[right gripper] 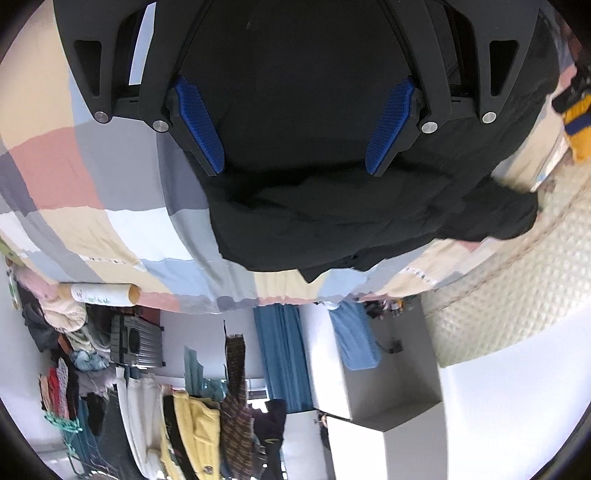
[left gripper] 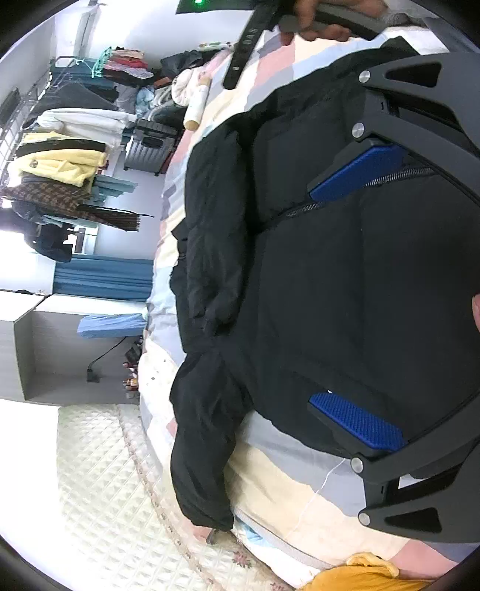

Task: Fold large clothes
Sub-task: 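Withdraw the right tool from the folded sleeve, then reach the left tool to the other sleeve cuff and grasp it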

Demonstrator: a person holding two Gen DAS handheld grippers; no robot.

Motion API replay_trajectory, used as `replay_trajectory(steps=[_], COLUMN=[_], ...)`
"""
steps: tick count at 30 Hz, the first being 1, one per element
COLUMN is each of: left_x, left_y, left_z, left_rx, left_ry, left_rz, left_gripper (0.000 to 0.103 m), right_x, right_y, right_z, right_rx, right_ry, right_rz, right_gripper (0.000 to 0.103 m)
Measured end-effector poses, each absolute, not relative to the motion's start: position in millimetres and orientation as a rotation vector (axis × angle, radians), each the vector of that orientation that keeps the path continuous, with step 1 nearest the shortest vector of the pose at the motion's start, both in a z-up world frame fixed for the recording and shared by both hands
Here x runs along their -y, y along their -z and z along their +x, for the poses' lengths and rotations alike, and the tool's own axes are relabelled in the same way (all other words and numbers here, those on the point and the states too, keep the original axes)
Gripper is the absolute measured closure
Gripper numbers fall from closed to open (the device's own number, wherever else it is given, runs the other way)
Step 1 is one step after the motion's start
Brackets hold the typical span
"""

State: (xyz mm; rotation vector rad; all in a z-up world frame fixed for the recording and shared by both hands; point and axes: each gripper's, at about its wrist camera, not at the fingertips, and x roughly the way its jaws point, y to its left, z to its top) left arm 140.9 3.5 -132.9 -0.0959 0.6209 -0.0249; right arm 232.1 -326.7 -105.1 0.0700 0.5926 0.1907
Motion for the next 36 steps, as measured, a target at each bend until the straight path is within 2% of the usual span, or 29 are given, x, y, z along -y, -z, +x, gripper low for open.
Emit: replay_trajectory(steps=[12,22,28,30,32,36], left_x=[-2,-1,4,5,4,-3], left_y=[122,126,129,130,132,134], left_z=[115,106,104,105,108,112], left_rx=[-0.587,-0.605,-0.614,-0.621,-0.63,-0.643], left_ry=[0.033,0.052,0.07,0.07,0.065,0.054], left_rz=[-0.095,-0.107,-0.097,-0.095,-0.096,-0.114], left_gripper=[0.0,0.0,0.0,0.0,0.0,0.0], right_x=[281,282,284,282,281,280], right_y=[91,97,99,95,94,98], right_z=[155,103,77,77,80,82], right_rx=[-0.536,-0.544,-0.539,-0.515,-0.505,-0.519], right_ry=[-0.291,-0.288,-0.279,-0.265,-0.27,-0.278], right_rz=[0.012,0.051,0.078,0.058,0.058,0.056], right_gripper=[0.025,0.024,0.014,0.004,0.0,0.0])
